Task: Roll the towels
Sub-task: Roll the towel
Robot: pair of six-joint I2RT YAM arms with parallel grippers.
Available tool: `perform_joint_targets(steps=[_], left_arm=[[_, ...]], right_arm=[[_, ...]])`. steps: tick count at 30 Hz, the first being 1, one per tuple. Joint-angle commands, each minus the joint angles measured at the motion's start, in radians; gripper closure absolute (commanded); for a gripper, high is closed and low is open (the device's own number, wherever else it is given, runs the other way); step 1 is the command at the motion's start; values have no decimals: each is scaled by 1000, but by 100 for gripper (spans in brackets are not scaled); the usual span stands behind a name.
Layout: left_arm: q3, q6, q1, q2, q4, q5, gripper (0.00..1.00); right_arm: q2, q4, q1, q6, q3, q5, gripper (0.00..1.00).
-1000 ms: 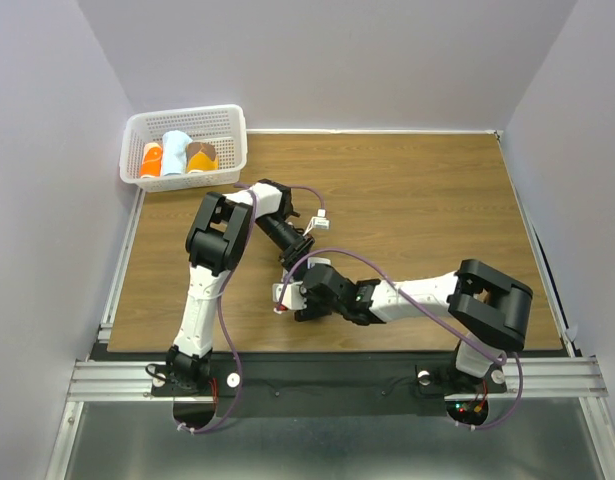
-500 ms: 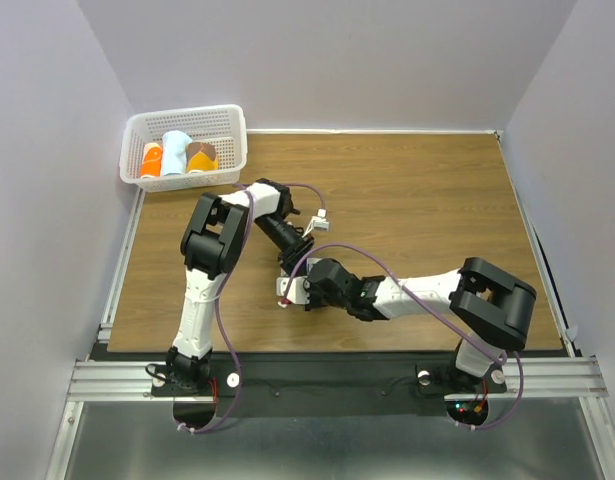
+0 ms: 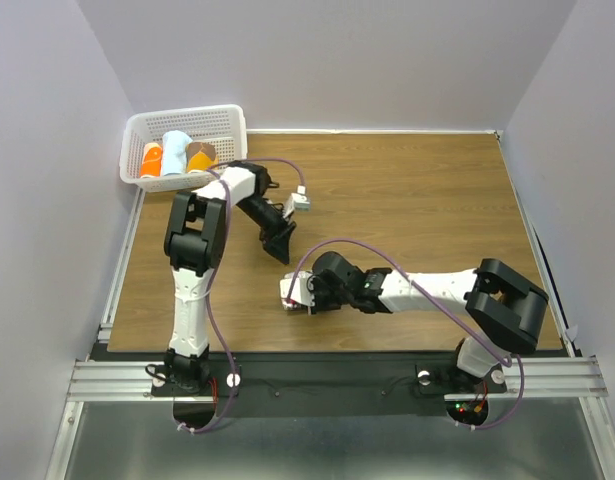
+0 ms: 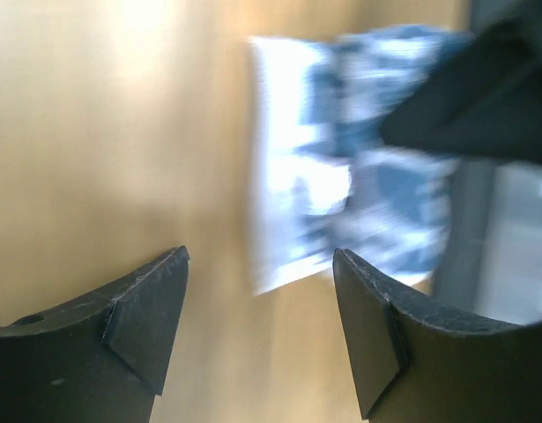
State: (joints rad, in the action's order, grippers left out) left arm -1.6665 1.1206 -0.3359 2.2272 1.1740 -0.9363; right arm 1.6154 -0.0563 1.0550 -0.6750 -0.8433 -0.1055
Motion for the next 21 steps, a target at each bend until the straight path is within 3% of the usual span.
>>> perform_joint_targets(steps=[1,5,10,16,21], left_arm=[[-78,33,84,-77,-59,99,22],[-58,10,141,-167,-92,88,22],[5,-96,192,-335,-277,137,21],[246,-260,207,-630,-592,226,19],[427,-383,199,-833,-717,287,19]], right_arm=[[-2,-220,8,75,-10,-135,99],[43,-293,-70,141,-102,-277,99],[96,-388,-162,216,-187,-448,99],[199,-484,-233,272,-290,-627,99],[323,-562,-311,305,-370,-802,99]])
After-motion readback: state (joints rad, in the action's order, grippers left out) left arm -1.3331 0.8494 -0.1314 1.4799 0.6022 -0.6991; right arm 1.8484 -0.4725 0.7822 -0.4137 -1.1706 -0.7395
